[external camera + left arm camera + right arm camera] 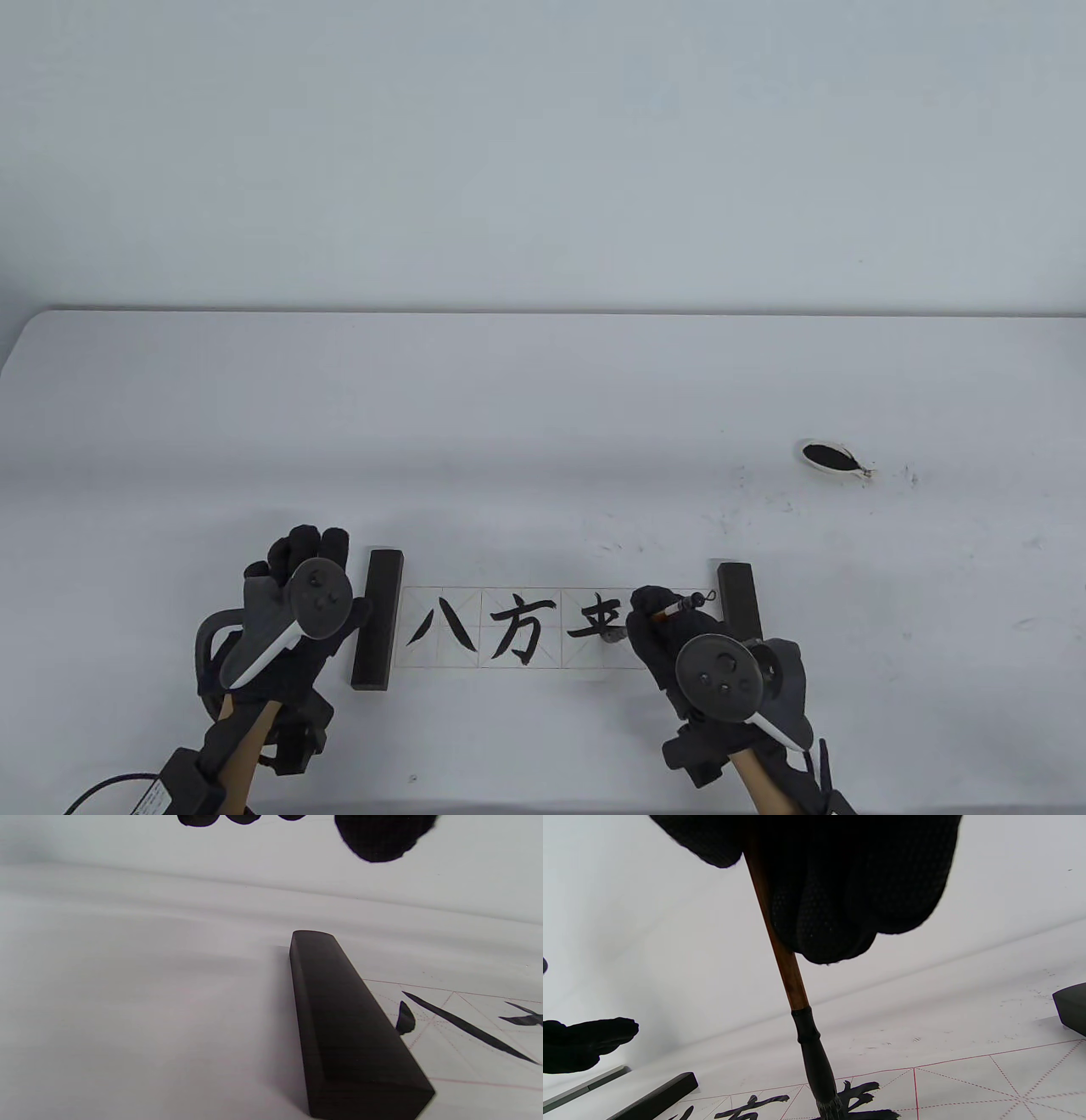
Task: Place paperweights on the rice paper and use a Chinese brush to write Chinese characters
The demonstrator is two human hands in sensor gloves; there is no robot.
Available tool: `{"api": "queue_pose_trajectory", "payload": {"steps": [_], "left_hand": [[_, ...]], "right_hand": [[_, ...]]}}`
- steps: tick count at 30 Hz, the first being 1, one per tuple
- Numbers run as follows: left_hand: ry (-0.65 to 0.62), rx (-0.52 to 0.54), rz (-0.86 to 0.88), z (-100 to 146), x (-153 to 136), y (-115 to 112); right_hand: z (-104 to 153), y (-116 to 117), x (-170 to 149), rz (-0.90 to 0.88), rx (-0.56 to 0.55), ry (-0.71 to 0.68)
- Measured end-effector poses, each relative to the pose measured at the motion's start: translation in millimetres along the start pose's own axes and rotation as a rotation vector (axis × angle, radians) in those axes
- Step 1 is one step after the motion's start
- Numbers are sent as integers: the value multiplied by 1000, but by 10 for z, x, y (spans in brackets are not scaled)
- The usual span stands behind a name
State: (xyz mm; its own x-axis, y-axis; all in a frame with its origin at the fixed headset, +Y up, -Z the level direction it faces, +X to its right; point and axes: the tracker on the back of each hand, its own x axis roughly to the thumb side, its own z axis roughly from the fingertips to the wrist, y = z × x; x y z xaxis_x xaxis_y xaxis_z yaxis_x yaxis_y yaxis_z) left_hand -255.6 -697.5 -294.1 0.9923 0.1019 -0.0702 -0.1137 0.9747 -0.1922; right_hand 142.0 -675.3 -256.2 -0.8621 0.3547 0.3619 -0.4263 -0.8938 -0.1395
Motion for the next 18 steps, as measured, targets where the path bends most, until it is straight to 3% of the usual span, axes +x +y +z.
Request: {"api": "queue_pose_trajectory", "payload": {"steps": [7, 12, 18], "left_hand": [[0, 0, 0, 0, -1, -1], [-1, 1, 0, -1, -2, -1], [0, 1, 1, -2, -4, -5]], "right_hand": [[4, -32, 7, -26, 32, -5], [22, -70, -20, -71, -55, 4], [35, -33, 21, -14, -57, -14]]}}
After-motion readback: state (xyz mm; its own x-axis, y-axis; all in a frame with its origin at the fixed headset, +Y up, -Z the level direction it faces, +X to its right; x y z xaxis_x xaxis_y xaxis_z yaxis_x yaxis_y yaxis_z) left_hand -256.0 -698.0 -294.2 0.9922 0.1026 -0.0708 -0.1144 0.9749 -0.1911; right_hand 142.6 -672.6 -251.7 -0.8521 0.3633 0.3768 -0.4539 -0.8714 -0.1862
